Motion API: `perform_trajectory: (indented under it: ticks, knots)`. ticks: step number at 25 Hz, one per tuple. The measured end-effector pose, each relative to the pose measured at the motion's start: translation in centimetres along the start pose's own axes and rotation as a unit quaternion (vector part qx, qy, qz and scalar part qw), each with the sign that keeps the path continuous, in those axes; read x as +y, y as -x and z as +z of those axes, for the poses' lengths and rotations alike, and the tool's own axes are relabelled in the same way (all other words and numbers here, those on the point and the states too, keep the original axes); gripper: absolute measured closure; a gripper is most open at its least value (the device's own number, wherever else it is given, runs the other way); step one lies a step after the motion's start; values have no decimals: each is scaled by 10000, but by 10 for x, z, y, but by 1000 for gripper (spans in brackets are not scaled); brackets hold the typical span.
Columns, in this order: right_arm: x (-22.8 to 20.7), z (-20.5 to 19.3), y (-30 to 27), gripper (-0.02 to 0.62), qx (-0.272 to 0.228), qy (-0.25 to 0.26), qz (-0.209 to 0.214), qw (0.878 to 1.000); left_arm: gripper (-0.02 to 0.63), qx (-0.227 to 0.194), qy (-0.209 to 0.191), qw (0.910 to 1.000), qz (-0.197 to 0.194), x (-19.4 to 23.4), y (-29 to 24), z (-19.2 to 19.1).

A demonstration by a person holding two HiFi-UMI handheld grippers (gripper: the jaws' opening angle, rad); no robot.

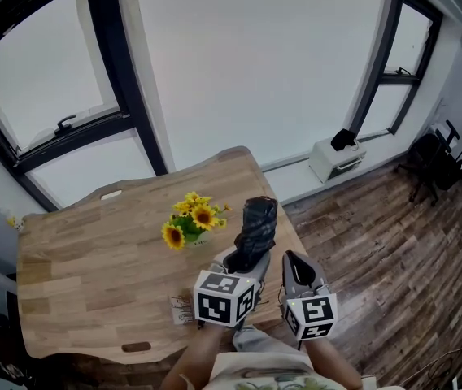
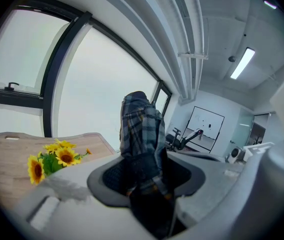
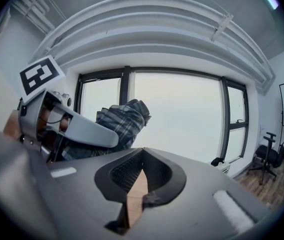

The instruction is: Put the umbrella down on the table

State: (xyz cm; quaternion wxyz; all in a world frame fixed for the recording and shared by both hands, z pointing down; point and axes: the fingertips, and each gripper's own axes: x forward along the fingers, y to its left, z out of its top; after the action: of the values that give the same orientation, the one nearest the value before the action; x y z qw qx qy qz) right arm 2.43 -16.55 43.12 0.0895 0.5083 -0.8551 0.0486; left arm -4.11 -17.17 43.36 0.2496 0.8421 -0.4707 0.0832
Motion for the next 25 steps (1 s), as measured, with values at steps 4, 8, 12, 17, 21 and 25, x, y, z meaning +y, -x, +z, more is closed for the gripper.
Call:
perform_trajectory:
  ticks: [4,8,12,17,21,25]
  knots:
    - [-2,-4,-4,595,12,5,1,10000,416,108,0,9999,19,6,-9,-7]
    - [-3,-13,-5,595,118,-37,-4,9999,414,365,-13,9993,47,12,-17,-21]
    - [-6,-18,-8,595,175,-87,-50,9998,415,627,-62,9980,48,17,-23,-32]
    - [-9,-21,-11,594,210,-131,-86,9997,414,748,-17,9972,1,20,-30,-40]
    - [-12,-25,-14,595,279,-177,-99,9994,414,843,9,9964,-15,22,-34,-44]
    - [-13,-30,-16,595,322,-189,-64,9993,414,945,-3,9955,-18,23,-39,-52]
